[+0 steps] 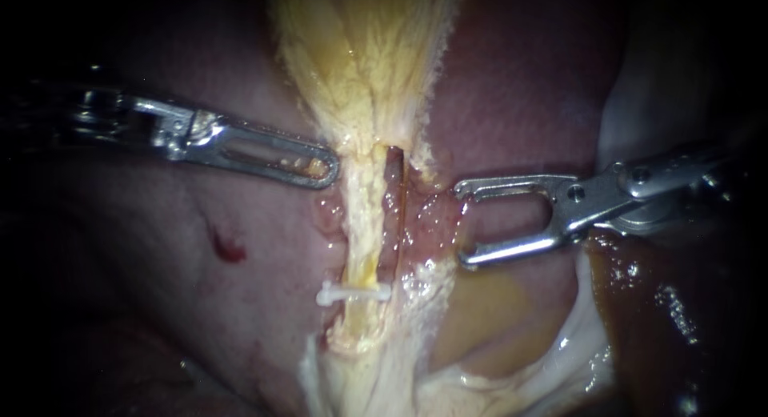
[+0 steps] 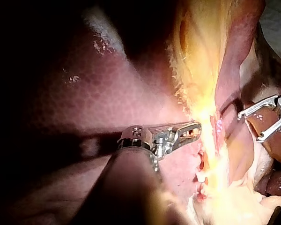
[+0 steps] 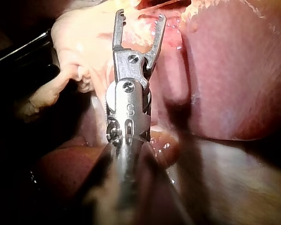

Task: Going back first clip left tube

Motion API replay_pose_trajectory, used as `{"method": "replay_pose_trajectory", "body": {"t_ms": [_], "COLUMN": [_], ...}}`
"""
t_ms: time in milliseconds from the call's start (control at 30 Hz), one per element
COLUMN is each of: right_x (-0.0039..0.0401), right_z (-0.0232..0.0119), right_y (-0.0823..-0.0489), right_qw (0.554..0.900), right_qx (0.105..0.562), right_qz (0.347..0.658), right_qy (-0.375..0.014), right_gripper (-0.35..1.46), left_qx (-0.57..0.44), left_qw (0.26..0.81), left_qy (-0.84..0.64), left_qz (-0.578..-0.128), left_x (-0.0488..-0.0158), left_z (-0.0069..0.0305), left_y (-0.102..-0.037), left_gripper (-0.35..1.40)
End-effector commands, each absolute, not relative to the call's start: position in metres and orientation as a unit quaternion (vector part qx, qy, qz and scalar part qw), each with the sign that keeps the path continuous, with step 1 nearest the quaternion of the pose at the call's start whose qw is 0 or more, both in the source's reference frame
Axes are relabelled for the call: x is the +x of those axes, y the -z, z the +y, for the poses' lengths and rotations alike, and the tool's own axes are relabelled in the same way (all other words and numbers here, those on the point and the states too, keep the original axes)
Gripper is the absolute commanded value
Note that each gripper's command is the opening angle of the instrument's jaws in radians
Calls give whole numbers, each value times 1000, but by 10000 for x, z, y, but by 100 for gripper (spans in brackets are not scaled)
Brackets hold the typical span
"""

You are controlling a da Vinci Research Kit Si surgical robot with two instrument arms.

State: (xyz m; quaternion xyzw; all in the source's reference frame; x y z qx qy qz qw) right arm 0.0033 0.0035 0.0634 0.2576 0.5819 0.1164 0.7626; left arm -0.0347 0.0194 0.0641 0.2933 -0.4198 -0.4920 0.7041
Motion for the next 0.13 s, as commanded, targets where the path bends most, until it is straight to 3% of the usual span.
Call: {"method": "replay_pose_trajectory", "body": {"t_ms": [33,133], "right_x": [33,33], "right_z": [35,35], "right_y": [-634,-634], "right_qw": [763,763], "right_qx": [257,257], "right_qz": [582,582], "right_qy": [-116,-116], "right_gripper": [50,50], "left_qx": [293,293], "left_qw": [704,704], "left_qy": [492,492], "left_qz": [-419,-419], "left_x": [-347,-347], "left_z": [194,194], "left_y": [-641,-642], "left_gripper": [-35,-35]}}
